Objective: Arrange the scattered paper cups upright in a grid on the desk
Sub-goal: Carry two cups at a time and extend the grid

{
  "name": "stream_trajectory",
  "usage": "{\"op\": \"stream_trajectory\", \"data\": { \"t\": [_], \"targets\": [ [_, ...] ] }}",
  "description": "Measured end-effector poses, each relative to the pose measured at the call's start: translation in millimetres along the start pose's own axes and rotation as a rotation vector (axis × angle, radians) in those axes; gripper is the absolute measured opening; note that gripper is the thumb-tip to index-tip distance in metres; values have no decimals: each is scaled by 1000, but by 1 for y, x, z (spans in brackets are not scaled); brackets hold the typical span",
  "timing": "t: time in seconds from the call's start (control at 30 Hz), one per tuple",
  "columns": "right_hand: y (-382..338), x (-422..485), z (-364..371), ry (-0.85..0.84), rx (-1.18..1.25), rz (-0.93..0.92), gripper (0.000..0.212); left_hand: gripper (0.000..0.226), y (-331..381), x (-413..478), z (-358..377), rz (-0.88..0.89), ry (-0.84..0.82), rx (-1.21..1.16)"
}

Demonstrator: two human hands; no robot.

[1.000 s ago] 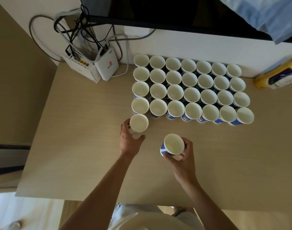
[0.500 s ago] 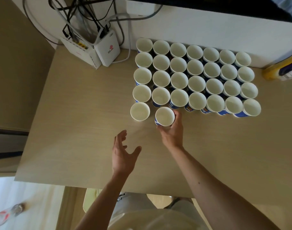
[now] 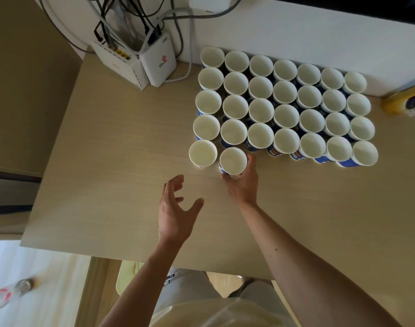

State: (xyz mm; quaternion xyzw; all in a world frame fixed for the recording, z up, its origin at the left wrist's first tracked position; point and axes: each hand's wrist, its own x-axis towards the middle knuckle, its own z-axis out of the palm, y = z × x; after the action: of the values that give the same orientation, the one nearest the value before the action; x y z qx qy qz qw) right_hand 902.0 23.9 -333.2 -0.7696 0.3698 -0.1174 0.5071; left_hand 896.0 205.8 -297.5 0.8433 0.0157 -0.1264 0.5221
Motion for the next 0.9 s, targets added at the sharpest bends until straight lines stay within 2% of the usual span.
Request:
{"op": "stream_trajectory", "data": {
  "t": [0.33, 0.63, 0.77, 0.9],
  "targets": [
    [0, 5, 6, 5, 37, 44, 59, 63, -10, -13, -5, -31, -17, 14],
    [6, 0, -3, -56, 122, 88, 68, 62, -12, -20, -1, -36, -50, 26],
    [12, -16, -30, -21, 79, 127, 75, 56, -2, -23, 12, -24, -129, 18],
    [21, -34, -74, 82, 119, 173, 73, 48, 17, -25, 37, 15, -250, 13]
  ]
}}
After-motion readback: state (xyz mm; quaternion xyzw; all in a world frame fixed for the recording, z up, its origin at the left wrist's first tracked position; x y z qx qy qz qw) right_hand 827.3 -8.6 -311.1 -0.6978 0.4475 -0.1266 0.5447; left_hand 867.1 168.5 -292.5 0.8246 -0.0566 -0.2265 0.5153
